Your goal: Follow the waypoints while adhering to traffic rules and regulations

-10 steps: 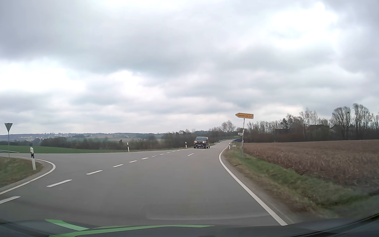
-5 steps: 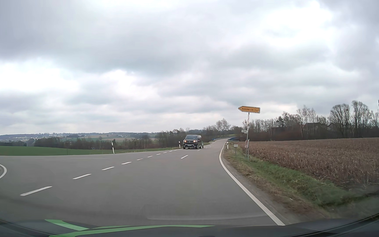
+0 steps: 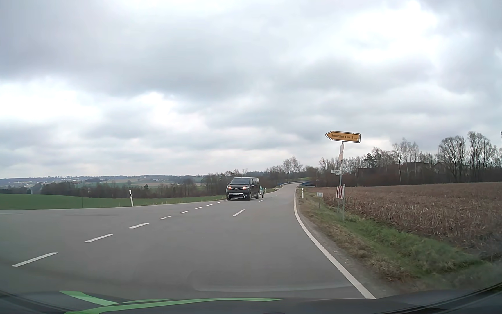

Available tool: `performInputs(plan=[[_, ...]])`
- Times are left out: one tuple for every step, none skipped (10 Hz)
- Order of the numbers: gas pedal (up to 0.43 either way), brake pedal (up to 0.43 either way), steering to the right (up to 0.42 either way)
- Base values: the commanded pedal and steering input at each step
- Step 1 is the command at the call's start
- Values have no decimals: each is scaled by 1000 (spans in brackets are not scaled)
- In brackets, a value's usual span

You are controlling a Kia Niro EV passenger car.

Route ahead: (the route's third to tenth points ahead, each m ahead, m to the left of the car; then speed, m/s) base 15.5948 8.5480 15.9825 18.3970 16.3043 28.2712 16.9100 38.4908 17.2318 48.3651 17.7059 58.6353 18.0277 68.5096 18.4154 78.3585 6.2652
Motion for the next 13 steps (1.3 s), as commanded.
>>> performInputs(plan=[[0,299,13],[0,299,13],[0,305,13],[0,305,18],[0,305,26],[0,305,30],[0,305,30],[0,305,30],[0,305,30],[0,305,26],[0,299,24],[0,299,23],[0,293,22]])
